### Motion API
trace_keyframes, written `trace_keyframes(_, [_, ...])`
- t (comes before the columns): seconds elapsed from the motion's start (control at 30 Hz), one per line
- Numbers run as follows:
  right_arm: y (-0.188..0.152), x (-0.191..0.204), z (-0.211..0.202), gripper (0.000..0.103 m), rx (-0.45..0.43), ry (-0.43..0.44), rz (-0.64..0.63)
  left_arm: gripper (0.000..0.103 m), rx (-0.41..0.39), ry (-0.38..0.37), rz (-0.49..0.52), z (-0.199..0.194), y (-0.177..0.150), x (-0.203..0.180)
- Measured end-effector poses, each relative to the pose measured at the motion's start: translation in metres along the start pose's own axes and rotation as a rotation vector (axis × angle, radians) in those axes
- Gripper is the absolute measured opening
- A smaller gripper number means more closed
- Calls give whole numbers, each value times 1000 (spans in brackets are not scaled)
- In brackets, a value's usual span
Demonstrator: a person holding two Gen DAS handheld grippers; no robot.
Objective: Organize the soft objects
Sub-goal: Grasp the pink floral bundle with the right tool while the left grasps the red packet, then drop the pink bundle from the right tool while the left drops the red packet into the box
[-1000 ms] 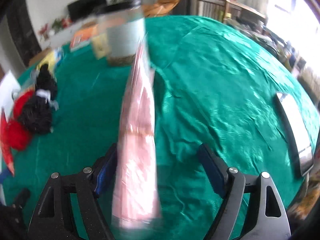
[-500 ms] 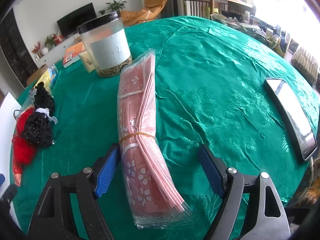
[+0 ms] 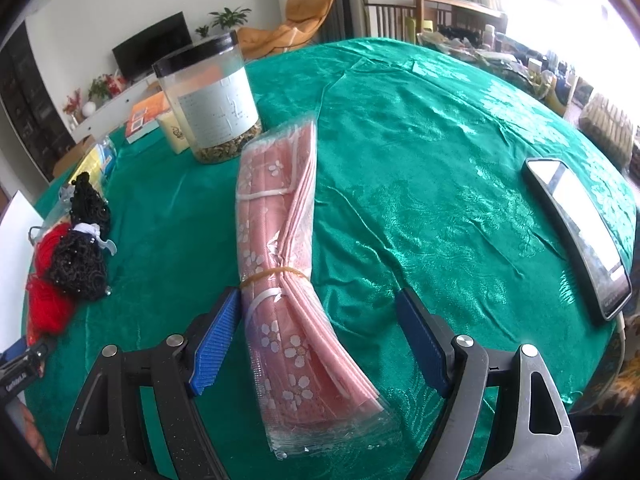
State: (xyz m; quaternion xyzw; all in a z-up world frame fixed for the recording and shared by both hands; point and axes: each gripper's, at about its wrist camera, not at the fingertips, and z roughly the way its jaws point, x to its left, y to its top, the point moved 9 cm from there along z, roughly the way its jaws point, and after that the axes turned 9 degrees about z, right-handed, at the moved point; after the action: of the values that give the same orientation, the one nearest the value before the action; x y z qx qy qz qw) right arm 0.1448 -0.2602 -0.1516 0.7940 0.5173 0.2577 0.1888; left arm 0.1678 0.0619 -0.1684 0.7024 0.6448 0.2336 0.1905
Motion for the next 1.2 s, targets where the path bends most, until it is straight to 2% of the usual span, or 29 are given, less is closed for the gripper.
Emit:
trace_keyframes(0.07, [2,2,-5,82,-23,9,1,21,-6,-15,25,-3,3,-3])
trace_keyframes(0.1, [3,2,-7,82,-33,17,2,20,3,-23,42,-4,3,-6])
trace_keyframes(0.17, [6,4,-9,82,-31,49,14,18,13,-52,38,-7,0,-8])
trace_keyframes(0.27, [8,8,-3,82,43,80,29,16,15,-93,14,-16,-11,-13])
trace_keyframes(0.43, [8,29,17,82,155,56,-86,16,12,-155,-9,-32,-27,-19])
trace_keyframes(0.5, [2,38,25,77,184,70,-148,16,4,-178,-22,-45,-36,-21])
trace_keyframes(0.53, [-2,37,27,63,195,55,-161,16,-5,-193,-27,-51,-36,-21])
trace_keyframes(0.57, [-1,33,22,28,164,18,-178,16,-12,-202,-28,-56,-38,-22])
trace_keyframes(0.73, [-5,17,-3,29,144,84,-73,16,-59,-284,-45,-82,-32,-33])
trace_keyframes(0.83, [-6,28,-26,29,127,143,-62,16,-106,-320,-63,-104,-22,-31])
trace_keyframes(1.0, [-13,95,-69,29,112,282,-143,16,-186,-320,-128,-144,-8,8])
trace_keyframes(1.1, [-24,161,-101,29,134,421,-196,16,-238,-239,-170,-169,-6,59])
trace_keyframes(1.2, [-46,242,-139,29,184,602,-265,16,-257,-98,-229,-188,-17,127])
